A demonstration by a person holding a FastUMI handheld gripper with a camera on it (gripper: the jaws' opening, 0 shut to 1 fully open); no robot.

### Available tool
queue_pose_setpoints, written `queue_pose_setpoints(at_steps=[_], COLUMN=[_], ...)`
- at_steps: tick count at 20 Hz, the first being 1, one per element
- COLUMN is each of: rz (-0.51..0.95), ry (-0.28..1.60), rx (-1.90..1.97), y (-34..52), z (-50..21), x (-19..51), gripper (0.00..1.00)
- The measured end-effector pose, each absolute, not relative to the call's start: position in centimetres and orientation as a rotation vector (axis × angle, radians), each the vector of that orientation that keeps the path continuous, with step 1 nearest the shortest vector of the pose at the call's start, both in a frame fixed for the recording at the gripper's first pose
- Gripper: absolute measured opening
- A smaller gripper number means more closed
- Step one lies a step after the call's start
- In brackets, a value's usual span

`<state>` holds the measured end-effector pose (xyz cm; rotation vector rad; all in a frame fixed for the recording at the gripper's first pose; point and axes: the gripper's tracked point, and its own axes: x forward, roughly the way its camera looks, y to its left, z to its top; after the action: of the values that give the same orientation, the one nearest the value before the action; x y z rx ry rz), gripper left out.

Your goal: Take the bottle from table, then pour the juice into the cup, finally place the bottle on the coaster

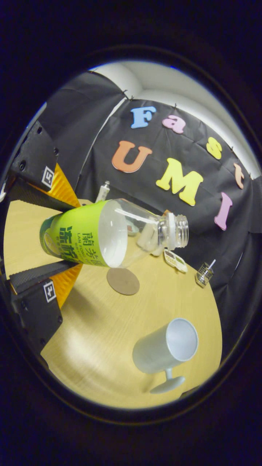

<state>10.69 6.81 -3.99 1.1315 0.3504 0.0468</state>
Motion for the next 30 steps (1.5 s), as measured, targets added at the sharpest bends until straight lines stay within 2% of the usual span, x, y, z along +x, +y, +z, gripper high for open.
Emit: queue_pose_setpoints(at_steps=[17,30], rz=[0.132,0.152], ry=[0.151,0.142], rx=[1.567,1.753], y=[3.4,2.2], z=[0.9,2.0], x=[11.6,13.0], gripper=[0.77,0.77])
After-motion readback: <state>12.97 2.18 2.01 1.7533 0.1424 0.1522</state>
